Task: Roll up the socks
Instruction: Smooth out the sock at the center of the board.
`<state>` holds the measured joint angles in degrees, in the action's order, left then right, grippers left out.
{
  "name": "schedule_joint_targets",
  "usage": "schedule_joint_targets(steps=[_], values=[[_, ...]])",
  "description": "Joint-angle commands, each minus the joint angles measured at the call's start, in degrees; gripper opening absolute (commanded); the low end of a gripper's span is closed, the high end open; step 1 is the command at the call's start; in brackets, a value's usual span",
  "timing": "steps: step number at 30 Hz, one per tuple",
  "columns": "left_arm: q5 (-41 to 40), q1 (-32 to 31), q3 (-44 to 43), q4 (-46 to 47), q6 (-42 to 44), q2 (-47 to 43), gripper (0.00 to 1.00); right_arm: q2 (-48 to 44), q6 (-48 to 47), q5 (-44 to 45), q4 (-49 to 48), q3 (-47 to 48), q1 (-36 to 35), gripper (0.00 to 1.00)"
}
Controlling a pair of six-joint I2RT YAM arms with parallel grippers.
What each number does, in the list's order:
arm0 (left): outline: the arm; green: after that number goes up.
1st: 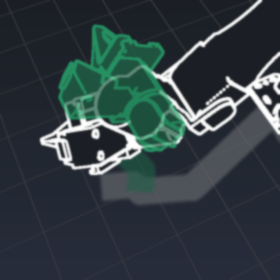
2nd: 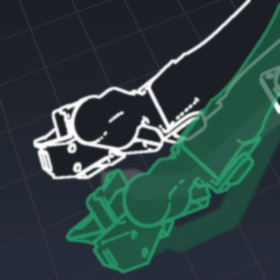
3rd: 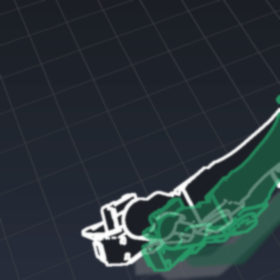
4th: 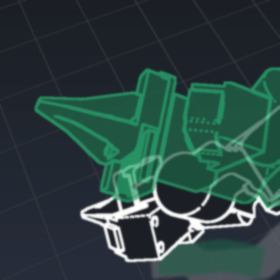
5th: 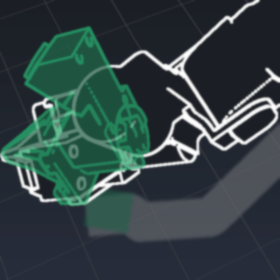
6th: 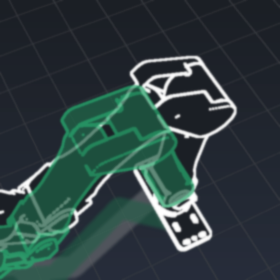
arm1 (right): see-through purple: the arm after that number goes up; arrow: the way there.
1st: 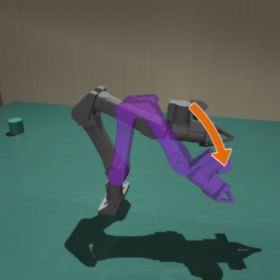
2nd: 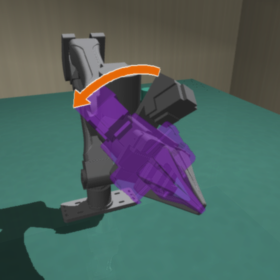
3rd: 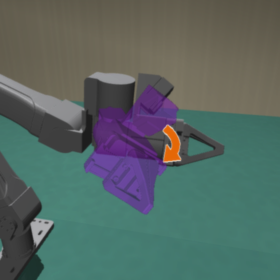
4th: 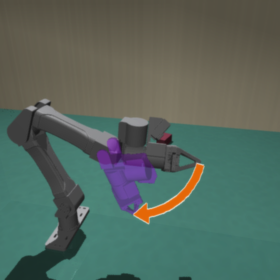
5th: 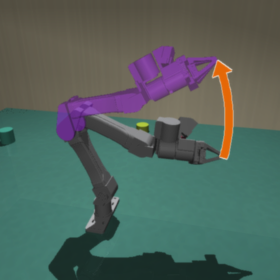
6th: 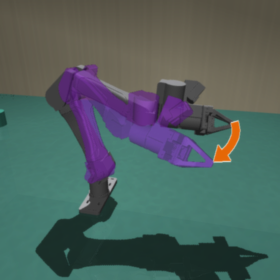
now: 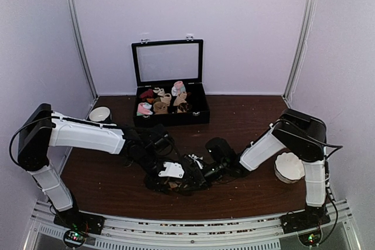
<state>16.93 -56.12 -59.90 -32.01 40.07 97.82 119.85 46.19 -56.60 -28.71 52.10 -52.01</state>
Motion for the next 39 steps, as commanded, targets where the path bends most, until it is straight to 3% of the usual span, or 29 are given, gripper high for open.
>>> schedule_joint_targets(steps=[1, 7, 11, 18, 26, 39], values=[[0.4, 3.0, -2.3, -0.7, -3.0, -0.2, 0.68, 2.7, -1.6, 9.5, 14.1, -4.2, -0.8, 0.00], [5.7, 14.3, -4.4, -2.2, -7.0, 1.1, 0.56, -0.5, -6.4, 16.7, 17.4, -4.8, -2.9, 0.00], [4.6, 14.7, -9.0, -3.1, -11.9, 7.1, 0.51, -2.3, -8.5, 20.5, 19.4, -4.3, -4.1, 0.00], [8.5, 15.1, -16.6, -6.1, -15.4, 16.2, 0.54, -4.3, -10.2, 23.0, 20.1, -5.7, -5.1, 0.00], [0.8, 14.3, -21.0, -5.9, -14.0, 21.4, 0.52, -4.6, -12.5, 25.1, 21.4, -4.8, -6.7, 0.00], [1.1, 10.8, -29.4, -6.9, -13.1, 27.5, 0.52, -4.0, -29.3, 36.4, 49.4, 9.6, -12.4, 0.00]])
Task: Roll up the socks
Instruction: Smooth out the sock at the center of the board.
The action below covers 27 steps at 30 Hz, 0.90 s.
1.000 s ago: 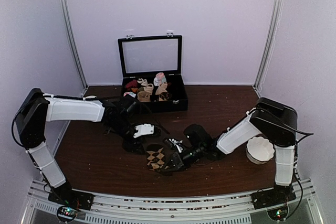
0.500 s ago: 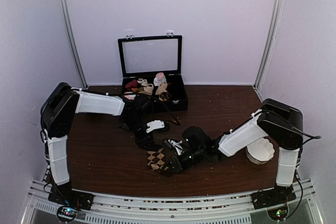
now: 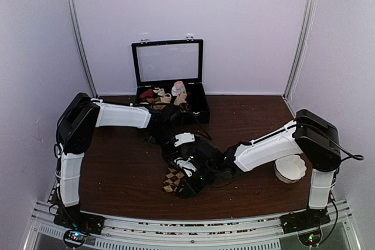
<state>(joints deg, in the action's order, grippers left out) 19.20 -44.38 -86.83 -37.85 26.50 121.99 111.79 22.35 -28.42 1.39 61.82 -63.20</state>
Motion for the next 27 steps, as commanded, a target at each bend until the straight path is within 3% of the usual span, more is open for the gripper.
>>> schedule_joint_targets(steps=[1, 12, 20, 27], values=[[-1.5, -1.0, -3.1, -1.2, 0.3, 3.9, 0.52, 4.1, -5.7, 9.0, 20.0, -0.1, -1.5, 0.00], [-2.0, -1.6, -5.1, -2.4, 0.3, 5.9, 0.51, 6.6, -6.2, 11.2, 28.0, 5.4, -2.9, 0.00], [3.1, -1.6, -6.1, -3.5, 0.8, 4.9, 0.52, 14.7, 1.2, -4.8, 18.4, 0.7, 1.7, 0.00], [3.5, -1.3, -8.9, -4.0, 0.9, 4.3, 0.55, 16.2, 11.6, -14.7, 4.8, -8.6, 4.9, 0.00]])
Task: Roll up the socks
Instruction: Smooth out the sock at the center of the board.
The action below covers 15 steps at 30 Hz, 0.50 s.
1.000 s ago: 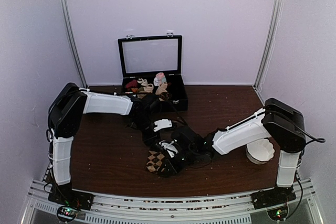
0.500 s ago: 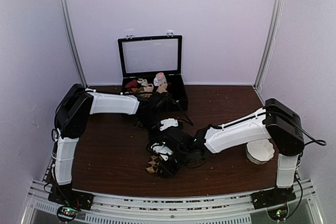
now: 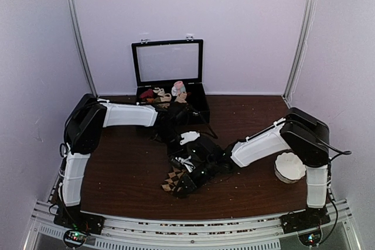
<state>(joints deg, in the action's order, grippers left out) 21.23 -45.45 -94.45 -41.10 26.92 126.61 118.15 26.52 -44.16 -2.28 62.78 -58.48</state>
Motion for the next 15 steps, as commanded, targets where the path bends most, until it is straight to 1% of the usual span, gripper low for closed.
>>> schedule_joint_targets(steps=[1, 4, 6, 10, 12, 13, 15], values=[[1.0, -0.1, -1.2, -0.1, 0.3, -1.0, 0.56, 9.9, 7.5, 0.4, 8.7, -9.8, 0.4, 0.00], [-0.4, 0.9, 0.1, 3.5, -0.7, -4.2, 0.63, 9.6, 6.7, -0.4, 11.8, -9.8, 1.3, 0.00], [-1.4, 1.6, 1.1, 6.4, -1.4, -6.3, 0.75, 9.3, 6.0, -0.5, 14.3, -9.4, 1.8, 0.00], [-3.1, 3.8, 1.8, 11.1, -3.1, -11.1, 0.80, 8.3, 7.0, -0.9, 15.6, -10.9, 2.6, 0.00], [-2.6, 5.5, 1.6, 11.6, -2.9, -13.1, 0.91, 7.8, 7.8, -1.0, 15.6, -11.6, 2.7, 0.00], [-2.3, 6.1, 1.3, 11.3, -2.3, -14.2, 0.94, 7.6, 8.1, -1.0, 15.7, -11.7, 2.8, 0.00], [-0.6, 7.4, 3.0, 11.1, -0.4, -17.3, 0.95, 7.3, 8.8, -1.0, 16.0, -11.7, 2.8, 0.00]])
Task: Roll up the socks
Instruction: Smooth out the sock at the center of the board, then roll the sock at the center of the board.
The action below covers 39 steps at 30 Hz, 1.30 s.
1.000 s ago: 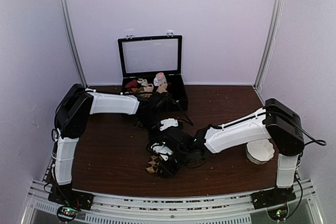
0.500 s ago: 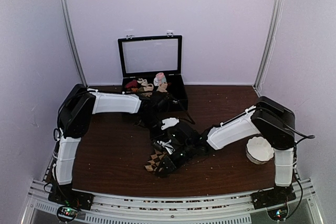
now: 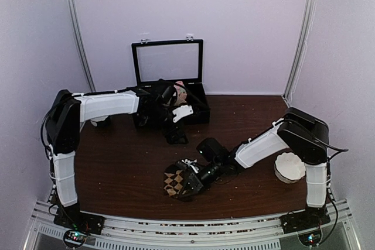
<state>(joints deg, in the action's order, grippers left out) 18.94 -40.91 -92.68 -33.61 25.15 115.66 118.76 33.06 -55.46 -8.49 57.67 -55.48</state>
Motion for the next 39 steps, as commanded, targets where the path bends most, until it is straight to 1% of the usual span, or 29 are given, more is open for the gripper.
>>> schedule_joint_targets(steps=[1, 4, 6, 8, 11, 14, 17, 20, 25, 29, 31, 33, 36, 37, 38, 39], values=[[2.6, 3.1, 2.9, 3.4, 2.5, -8.2, 0.95, 6.4, 2.4, 10.6, 22.7, -6.4, -0.2, 0.00], [8.0, 3.0, 9.5, 1.3, 7.4, -14.3, 0.90, 6.0, 3.4, 10.4, 22.5, -6.0, -0.2, 0.00], [11.6, 2.2, 14.6, -1.0, 10.3, -18.1, 0.82, 6.1, 3.9, 10.2, 22.4, -5.2, -0.2, 0.00], [13.3, 0.5, 20.8, -1.7, 12.8, -21.6, 0.77, 6.1, 5.0, 10.2, 21.3, -4.6, -0.2, 0.00], [10.3, -5.1, 28.4, -1.5, 15.2, -24.9, 0.72, 6.4, 8.3, 9.4, 17.6, -4.5, -0.2, 0.00], [6.1, -11.8, 31.6, -0.8, 15.9, -24.5, 0.68, 6.3, 12.8, 8.1, 11.6, -4.8, -0.2, 0.00], [3.1, -15.7, 32.0, 0.1, 15.9, -21.9, 0.66, 6.0, 15.2, 8.4, 9.3, -4.3, -0.2, 0.00], [1.9, -17.3, 30.5, 0.2, 15.8, -18.9, 0.65, 5.6, 17.3, 8.6, 7.1, -4.4, -0.3, 0.00], [-3.4, -19.1, 28.9, 1.7, 15.3, -14.4, 0.56, 5.3, 18.7, 9.1, 5.0, -4.7, -0.5, 0.00], [-6.5, -19.1, 29.2, 2.4, 15.0, -12.7, 0.44, 5.1, 20.4, 9.6, 2.3, -5.8, -0.5, 0.00], [-7.7, -19.2, 29.3, 2.6, 14.9, -12.4, 0.34, 5.1, 20.9, 10.0, 1.6, -5.9, -0.6, 0.00], [-8.4, -19.1, 29.3, 2.4, 14.8, -11.8, 0.23, 4.7, 21.6, 10.8, 0.6, -6.0, -0.5, 0.00], [-9.2, -19.1, 29.6, 2.4, 14.9, -10.6, 0.12, 3.1, 23.0, 13.1, -2.0, -6.3, -0.6, 0.00], [-9.5, -19.0, 29.7, 2.5, 15.0, -10.1, 0.08, 2.6, 23.4, 14.1, -3.0, -6.5, -0.5, 0.01], [-9.8, -18.9, 29.7, 2.6, 15.0, -9.6, 0.02, 2.0, 23.6, 15.0, -4.0, -6.9, -0.6, 0.08], [-9.9, -18.5, 29.7, 2.5, 15.2, -9.1, 0.00, 1.6, 23.6, 16.1, -4.5, -7.1, -0.6, 0.21]])
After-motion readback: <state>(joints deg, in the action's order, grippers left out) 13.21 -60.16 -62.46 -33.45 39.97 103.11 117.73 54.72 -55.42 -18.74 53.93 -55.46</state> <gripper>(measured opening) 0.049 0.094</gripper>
